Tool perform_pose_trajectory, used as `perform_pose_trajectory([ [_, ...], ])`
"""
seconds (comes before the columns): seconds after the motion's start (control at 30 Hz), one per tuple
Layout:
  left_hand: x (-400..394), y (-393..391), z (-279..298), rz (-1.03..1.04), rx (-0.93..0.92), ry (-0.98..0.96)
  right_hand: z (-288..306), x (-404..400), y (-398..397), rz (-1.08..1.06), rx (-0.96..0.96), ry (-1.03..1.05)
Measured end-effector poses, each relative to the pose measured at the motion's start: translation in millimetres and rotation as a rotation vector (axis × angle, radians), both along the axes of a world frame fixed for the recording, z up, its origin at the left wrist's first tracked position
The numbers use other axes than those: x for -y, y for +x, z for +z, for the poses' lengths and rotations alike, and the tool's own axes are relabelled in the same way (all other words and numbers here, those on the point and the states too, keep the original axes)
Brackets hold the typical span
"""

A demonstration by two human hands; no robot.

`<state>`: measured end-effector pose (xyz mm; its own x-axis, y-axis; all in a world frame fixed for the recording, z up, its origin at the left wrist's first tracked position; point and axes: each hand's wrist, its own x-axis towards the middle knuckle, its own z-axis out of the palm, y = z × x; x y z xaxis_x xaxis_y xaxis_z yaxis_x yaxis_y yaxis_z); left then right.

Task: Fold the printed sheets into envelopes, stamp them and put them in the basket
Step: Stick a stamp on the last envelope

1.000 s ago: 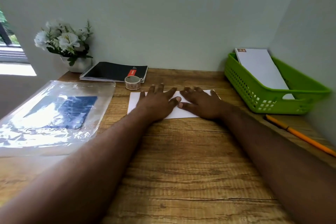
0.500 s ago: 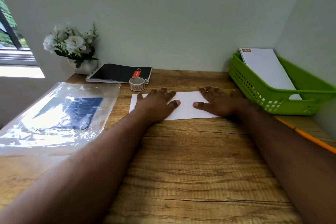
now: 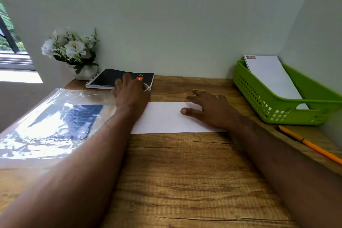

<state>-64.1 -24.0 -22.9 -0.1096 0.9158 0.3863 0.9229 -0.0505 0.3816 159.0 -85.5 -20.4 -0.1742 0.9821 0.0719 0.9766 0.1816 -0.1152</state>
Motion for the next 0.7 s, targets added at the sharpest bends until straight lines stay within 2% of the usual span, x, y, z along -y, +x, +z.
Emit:
perform_pose_trajectory([
  [0.07,6,11,1,-0.127,0.247,0.091,0,0,-5,0.103,-0.219,0.173],
  [0.13,19,26,4,-0.310,0.575,0.092,0,0,-9,0.200,-0.390,0.322],
  [0.23,41,50,14,-0.393,0.946,-0.076,1,2,-13,0.253,-0.477,0.478],
  [0.33,51,62,15,-0.336,1.169,-0.261,1,1,-11,0.277,-0.477,0.569],
  [0.43,51,62,14,-0.336,1.277,-0.328,0,-1,-6,0.292,-0.464,0.609],
  [0.7,48,60,13,-0.319,1.375,-0.392,-1,-4,-5,0.325,-0.438,0.709],
])
